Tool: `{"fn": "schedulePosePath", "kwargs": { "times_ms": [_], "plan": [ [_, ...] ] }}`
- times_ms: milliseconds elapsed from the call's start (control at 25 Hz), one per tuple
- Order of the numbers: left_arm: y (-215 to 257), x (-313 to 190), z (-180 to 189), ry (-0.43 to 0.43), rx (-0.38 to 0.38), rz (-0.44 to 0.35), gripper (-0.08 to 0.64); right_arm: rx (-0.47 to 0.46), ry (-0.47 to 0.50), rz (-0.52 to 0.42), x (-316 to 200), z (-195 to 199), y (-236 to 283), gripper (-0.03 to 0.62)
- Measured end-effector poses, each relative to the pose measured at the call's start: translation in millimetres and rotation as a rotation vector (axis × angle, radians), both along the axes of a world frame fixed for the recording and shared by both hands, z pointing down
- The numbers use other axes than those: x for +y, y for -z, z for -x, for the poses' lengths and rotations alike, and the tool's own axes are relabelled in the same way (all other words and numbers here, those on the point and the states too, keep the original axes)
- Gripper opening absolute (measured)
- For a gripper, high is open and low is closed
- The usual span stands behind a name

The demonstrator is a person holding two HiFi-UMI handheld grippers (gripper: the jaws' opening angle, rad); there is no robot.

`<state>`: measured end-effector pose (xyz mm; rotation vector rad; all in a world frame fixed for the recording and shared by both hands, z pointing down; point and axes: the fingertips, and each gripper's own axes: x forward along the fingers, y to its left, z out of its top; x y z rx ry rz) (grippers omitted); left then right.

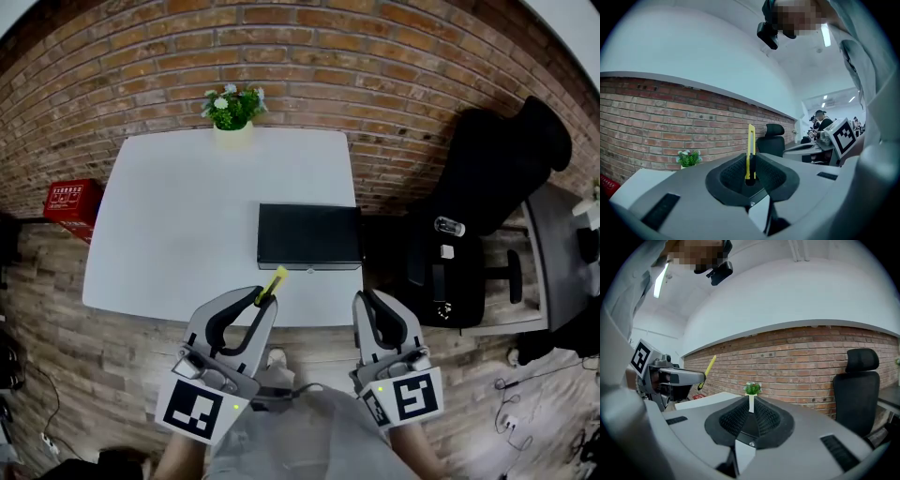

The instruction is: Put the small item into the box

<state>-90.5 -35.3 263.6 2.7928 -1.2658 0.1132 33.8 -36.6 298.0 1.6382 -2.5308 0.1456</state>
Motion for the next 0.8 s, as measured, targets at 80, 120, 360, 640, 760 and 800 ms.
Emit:
{"fn": "schedulePosePath", "kwargs": {
  "times_ms": [80, 120, 360, 640, 760, 800],
  "plan": [
    [0.2, -7.5, 2.4, -0.01, -0.001, 0.004, 0.074, 0.001, -0.007, 0.003, -6.9, 3.4, 1.0, 0.058],
    [0.4, -10.9, 3.3, -0.013, 0.0, 0.006, 0.074, 0.002, -0.01, 0.005, -9.8, 4.8, 1.3, 0.058],
    [-4.8, -23.2, 2.4, -0.029, 0.004, 0.021, 0.074, 0.008, -0.019, 0.019, -20.5, 5.7, -4.6, 0.058],
    [-5.5, -33.0, -6.6, -0.011, 0.005, 0.023, 0.074, 0.006, 0.009, 0.03, -30.2, -0.2, -8.2, 0.058],
    [-6.4, -34.0, -9.1, 0.002, -0.006, 0.025, 0.074, 0.003, 0.034, 0.034, -35.5, 0.6, -9.3, 0.058],
    [-6.7, -34.3, -9.1, 0.008, -0.009, 0.026, 0.074, 0.002, 0.044, 0.033, -37.2, 2.0, -9.2, 0.058]
  ]
}}
